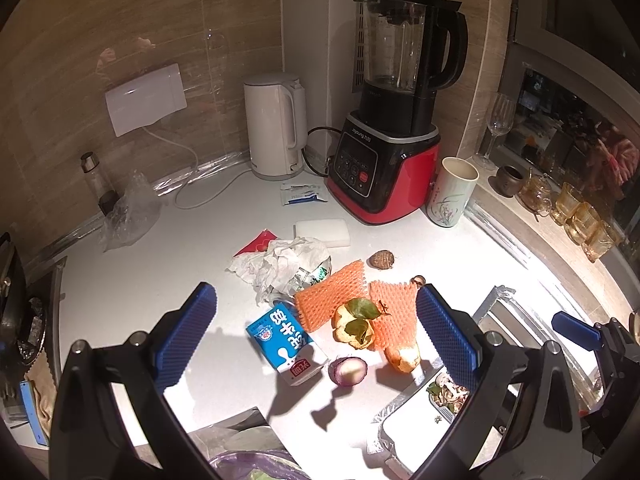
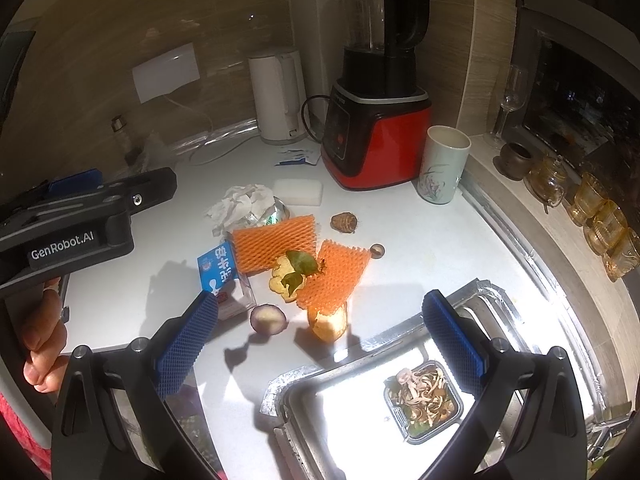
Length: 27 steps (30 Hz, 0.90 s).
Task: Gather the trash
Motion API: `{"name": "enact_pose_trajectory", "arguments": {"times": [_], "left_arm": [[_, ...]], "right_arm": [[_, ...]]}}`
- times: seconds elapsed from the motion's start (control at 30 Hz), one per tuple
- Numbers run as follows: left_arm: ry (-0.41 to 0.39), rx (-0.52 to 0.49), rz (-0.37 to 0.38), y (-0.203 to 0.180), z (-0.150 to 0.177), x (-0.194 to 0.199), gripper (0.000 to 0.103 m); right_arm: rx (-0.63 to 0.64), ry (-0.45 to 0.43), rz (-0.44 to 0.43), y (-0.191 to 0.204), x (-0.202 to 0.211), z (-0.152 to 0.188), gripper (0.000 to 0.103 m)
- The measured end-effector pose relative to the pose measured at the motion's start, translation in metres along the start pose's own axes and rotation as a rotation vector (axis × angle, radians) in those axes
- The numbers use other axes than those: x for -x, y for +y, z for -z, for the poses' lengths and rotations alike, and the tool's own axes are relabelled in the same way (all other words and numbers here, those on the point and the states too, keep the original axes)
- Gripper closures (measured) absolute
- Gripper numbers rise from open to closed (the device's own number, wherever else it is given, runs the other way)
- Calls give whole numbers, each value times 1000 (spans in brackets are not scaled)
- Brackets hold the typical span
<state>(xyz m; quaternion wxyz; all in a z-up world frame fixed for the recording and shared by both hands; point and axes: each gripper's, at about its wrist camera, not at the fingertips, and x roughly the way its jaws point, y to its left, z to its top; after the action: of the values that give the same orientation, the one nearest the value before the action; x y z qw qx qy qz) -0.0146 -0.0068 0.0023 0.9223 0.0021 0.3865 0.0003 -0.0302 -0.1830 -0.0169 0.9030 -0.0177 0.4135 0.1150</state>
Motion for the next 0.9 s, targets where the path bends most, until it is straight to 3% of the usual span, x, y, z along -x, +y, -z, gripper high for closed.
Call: {"name": "enact_pose_trajectory", "arguments": {"times": [0.9], "left_arm": [[-4, -2, 2, -1, -3, 4, 7]], "right_arm": [[-5, -3, -7, 0, 2, 0, 2]]}}
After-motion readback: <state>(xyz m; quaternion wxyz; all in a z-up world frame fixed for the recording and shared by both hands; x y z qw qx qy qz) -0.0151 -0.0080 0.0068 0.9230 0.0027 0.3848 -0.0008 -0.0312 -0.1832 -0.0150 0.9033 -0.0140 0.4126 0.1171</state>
